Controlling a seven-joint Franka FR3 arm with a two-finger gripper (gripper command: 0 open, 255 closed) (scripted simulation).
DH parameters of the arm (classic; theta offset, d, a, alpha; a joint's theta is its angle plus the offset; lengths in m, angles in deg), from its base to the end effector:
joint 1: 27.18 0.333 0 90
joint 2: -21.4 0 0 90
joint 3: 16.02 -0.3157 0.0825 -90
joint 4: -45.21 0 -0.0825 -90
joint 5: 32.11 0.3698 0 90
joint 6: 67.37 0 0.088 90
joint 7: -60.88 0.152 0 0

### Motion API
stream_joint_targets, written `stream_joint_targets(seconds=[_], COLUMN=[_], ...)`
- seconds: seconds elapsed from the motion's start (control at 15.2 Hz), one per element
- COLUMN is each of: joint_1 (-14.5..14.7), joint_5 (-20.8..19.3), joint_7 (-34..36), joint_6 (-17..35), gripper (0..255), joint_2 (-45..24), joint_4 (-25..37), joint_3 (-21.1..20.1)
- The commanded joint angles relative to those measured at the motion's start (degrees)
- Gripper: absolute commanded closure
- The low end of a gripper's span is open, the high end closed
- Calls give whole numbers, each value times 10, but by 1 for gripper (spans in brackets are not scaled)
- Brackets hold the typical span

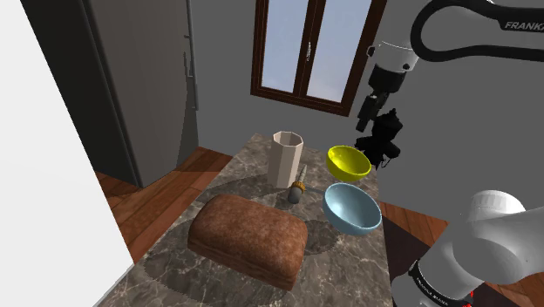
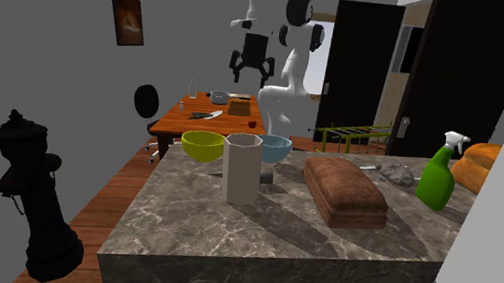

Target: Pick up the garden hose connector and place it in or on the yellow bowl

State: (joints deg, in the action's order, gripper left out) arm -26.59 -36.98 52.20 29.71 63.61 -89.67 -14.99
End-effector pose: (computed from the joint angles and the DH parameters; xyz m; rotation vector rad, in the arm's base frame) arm 0.3217 -0.0154 0.5430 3.0521 0.2374 0.1088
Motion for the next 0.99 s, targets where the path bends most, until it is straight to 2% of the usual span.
stream_joint_targets(seconds=[0.0, 0.53, 0.92], joint_1=[0, -12, -1], joint_5=[0, 78, 150], joint_7=[0, 133, 223], joint_6=[0, 222, 430], gripper=[0, 0, 0], joint_2=[0, 21, -37], joint_4=[0, -176, -266], joint_3=[0, -17, -45])
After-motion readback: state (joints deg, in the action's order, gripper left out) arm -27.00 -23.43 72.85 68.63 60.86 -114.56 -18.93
